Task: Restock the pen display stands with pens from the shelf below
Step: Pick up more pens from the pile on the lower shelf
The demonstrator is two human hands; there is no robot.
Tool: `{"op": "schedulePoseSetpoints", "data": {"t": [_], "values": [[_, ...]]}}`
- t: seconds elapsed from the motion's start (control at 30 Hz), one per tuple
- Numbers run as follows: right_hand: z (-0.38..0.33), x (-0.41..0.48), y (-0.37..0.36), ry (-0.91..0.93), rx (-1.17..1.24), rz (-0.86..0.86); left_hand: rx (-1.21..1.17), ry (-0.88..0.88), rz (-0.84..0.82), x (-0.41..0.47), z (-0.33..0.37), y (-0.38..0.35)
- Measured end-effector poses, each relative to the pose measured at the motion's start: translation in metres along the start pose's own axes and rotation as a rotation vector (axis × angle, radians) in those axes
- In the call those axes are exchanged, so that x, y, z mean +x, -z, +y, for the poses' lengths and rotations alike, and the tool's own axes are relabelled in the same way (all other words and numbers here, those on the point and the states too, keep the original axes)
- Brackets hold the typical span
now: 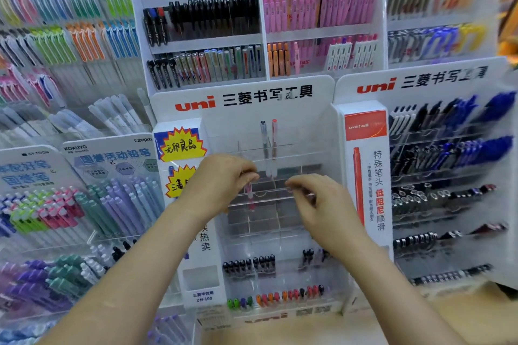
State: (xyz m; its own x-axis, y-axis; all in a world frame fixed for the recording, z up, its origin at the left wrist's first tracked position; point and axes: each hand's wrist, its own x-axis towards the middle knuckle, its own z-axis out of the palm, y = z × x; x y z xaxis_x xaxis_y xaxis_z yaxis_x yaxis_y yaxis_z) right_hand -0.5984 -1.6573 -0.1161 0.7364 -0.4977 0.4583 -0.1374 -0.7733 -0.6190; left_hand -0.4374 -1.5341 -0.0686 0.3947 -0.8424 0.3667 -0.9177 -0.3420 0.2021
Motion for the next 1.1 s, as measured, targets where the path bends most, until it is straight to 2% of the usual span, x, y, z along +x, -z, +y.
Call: {"op": "schedulePoseSetpoints", "data": {"t": [0.13, 0.23, 0.37, 0.47, 0.63, 0.7, 0.77, 0.97, 1.1], "values": [[-0.004, -0.048, 0.016, -0.208, 0.072, 0.061, 0.040, -0.121, 0.157, -0.011, 0.005, -0.004], [-0.003, -0.091, 0.024, -0.344, 0.062, 0.118, -0.136, -0.275, 0.239, -0.041, 0.037, -0.009], [0.008, -0.160, 0.034, -0.538, 0.011, 0.106, -0.425, -0.343, 0.045, -0.102, 0.095, -0.040], [0.019, -0.212, 0.041, -0.691, -0.056, 0.002, -0.509, -0.374, -0.175, -0.150, 0.128, -0.077], [0.069, -0.294, 0.024, -0.850, -0.102, -0.106, -0.419, -0.456, -0.541, -0.223, 0.147, -0.166], [0.096, -0.322, 0.000, -0.929, -0.124, -0.156, -0.369, -0.367, -0.668, -0.250, 0.146, -0.212], [0.123, -0.347, -0.030, -0.919, -0.121, -0.216, -0.315, -0.297, -0.770, -0.272, 0.143, -0.251], [0.211, -0.413, -0.104, -0.885, -0.183, -0.262, -0.103, -0.239, -0.869, -0.308, 0.100, -0.376], [0.274, -0.425, -0.157, -0.852, -0.206, -0.295, 0.025, -0.099, -0.777, -0.310, 0.063, -0.462]]}}
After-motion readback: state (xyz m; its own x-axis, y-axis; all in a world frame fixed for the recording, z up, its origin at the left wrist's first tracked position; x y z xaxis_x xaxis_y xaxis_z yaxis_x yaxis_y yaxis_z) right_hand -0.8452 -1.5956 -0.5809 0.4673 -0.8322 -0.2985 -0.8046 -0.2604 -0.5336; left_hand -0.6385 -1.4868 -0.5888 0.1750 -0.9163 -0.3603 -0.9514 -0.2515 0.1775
